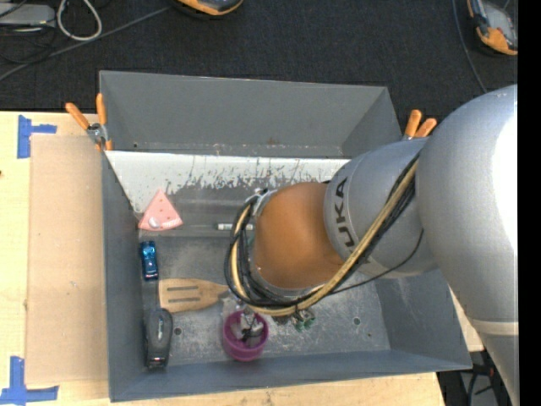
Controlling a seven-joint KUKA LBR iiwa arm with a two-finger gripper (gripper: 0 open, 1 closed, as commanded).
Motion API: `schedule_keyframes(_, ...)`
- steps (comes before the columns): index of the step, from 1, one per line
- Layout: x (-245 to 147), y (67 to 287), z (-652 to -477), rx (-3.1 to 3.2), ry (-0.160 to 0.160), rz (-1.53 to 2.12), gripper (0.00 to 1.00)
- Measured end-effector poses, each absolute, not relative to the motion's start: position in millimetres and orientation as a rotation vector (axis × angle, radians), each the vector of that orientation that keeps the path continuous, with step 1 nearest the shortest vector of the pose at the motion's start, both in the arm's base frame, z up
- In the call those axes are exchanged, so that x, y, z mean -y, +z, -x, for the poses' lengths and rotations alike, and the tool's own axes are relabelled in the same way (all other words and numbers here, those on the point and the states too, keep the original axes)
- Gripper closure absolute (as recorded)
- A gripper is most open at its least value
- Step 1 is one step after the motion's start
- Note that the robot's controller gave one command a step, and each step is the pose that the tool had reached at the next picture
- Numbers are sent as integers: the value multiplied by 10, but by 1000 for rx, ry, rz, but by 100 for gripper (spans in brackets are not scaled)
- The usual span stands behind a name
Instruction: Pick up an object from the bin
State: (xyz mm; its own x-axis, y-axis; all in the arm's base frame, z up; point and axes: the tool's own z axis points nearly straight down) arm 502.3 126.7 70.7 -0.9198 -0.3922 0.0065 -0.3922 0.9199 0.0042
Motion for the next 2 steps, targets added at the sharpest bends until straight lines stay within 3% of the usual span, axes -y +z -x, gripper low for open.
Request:
schedule_keyframes(1,-1238,1282,-5021,3071,-4,-601,100)
schedule_keyframes(2,-1105,2008,-4956,3069,-4,-627,100)
